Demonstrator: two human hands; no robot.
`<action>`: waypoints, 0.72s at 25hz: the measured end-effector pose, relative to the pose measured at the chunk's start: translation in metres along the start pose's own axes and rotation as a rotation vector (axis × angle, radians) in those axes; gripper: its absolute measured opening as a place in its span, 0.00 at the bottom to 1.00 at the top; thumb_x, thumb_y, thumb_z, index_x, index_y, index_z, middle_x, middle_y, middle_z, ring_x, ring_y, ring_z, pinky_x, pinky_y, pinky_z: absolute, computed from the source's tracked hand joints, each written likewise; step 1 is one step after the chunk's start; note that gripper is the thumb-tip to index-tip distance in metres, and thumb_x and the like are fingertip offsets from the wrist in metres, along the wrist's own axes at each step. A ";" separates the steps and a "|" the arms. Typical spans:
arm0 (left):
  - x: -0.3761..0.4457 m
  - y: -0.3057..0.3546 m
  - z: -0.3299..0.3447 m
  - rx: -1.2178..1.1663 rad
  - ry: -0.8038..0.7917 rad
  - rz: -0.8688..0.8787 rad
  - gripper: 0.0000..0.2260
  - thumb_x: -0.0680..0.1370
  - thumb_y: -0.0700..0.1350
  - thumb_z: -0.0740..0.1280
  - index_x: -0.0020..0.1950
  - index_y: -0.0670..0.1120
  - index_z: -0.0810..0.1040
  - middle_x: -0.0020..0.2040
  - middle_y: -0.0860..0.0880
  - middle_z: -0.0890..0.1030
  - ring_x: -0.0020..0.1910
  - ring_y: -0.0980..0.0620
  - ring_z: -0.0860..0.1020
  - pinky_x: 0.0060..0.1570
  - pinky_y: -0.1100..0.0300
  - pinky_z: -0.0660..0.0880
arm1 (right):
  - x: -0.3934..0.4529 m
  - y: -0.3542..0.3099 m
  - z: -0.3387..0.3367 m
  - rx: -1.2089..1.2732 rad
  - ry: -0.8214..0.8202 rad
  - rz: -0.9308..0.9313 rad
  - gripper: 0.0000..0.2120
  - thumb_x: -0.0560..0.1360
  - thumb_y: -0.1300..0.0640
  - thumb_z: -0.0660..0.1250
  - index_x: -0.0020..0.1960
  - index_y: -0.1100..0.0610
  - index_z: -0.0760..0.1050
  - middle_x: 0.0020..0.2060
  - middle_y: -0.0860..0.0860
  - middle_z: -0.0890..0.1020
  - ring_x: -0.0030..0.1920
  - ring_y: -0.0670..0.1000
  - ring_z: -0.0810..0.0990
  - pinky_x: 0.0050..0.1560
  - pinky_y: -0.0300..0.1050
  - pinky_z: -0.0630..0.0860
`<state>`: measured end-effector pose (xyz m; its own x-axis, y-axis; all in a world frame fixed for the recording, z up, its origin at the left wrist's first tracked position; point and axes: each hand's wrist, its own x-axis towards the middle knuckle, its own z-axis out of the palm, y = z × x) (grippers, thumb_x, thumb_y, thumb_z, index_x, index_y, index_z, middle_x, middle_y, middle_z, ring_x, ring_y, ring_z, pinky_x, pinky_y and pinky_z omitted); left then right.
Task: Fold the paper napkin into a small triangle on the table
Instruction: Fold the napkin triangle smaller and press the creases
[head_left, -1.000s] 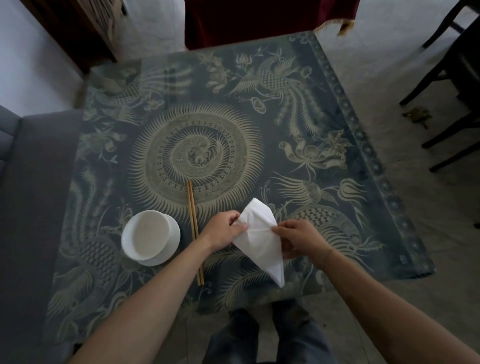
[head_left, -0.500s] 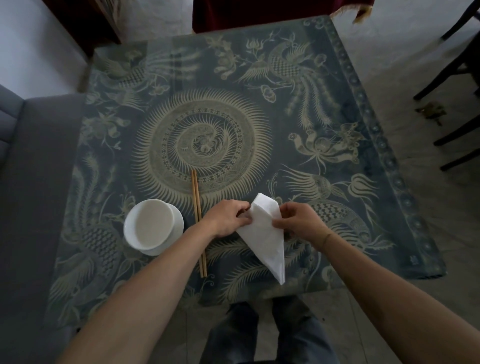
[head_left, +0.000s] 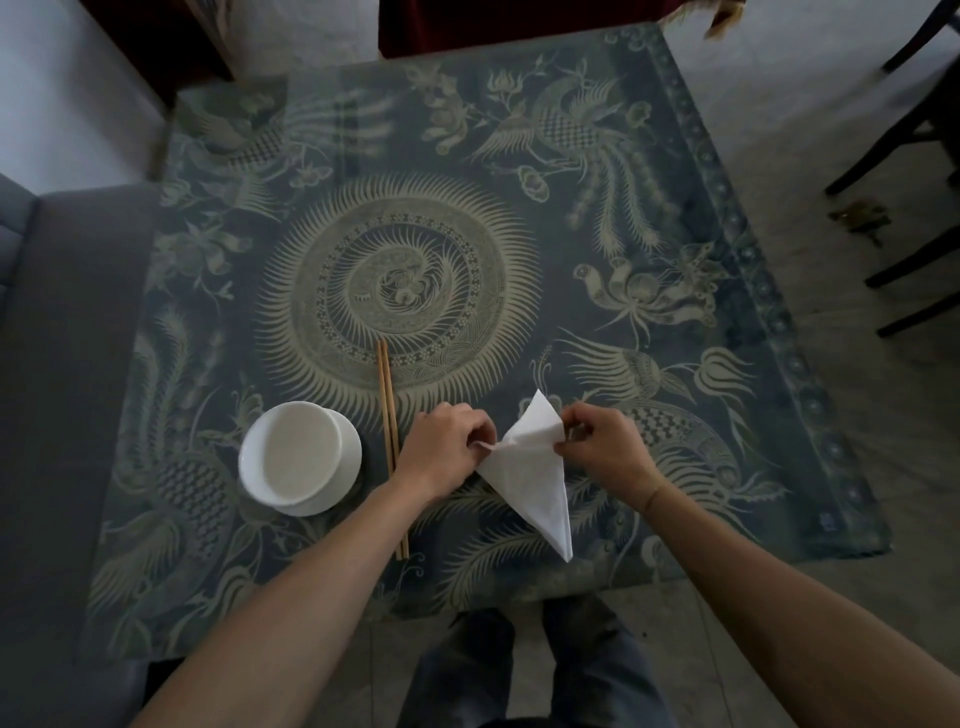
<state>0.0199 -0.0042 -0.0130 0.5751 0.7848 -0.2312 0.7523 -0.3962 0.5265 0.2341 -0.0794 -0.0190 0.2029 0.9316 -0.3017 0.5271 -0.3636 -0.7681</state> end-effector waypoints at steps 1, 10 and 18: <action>-0.002 -0.001 0.001 0.017 0.026 0.024 0.05 0.73 0.41 0.73 0.46 0.50 0.81 0.45 0.52 0.81 0.47 0.48 0.76 0.50 0.47 0.72 | -0.004 0.002 0.002 -0.071 0.018 -0.069 0.11 0.65 0.66 0.74 0.38 0.50 0.78 0.33 0.43 0.78 0.34 0.44 0.75 0.39 0.45 0.74; -0.015 -0.005 0.011 0.097 0.150 0.214 0.10 0.69 0.32 0.72 0.44 0.46 0.80 0.44 0.49 0.78 0.44 0.48 0.76 0.39 0.53 0.75 | -0.036 0.020 0.002 -0.505 0.115 -0.542 0.08 0.67 0.64 0.77 0.44 0.56 0.81 0.50 0.54 0.82 0.45 0.58 0.79 0.34 0.52 0.79; -0.020 -0.004 0.008 0.166 0.131 0.336 0.09 0.69 0.33 0.74 0.44 0.45 0.81 0.43 0.48 0.78 0.40 0.47 0.76 0.36 0.54 0.73 | -0.043 0.023 0.002 -0.437 0.149 -0.465 0.09 0.66 0.69 0.74 0.40 0.57 0.80 0.44 0.52 0.82 0.41 0.58 0.79 0.34 0.50 0.77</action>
<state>0.0082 -0.0218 -0.0170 0.7602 0.6482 0.0438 0.5771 -0.7047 0.4127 0.2363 -0.1277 -0.0249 -0.0315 0.9932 0.1119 0.8679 0.0827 -0.4897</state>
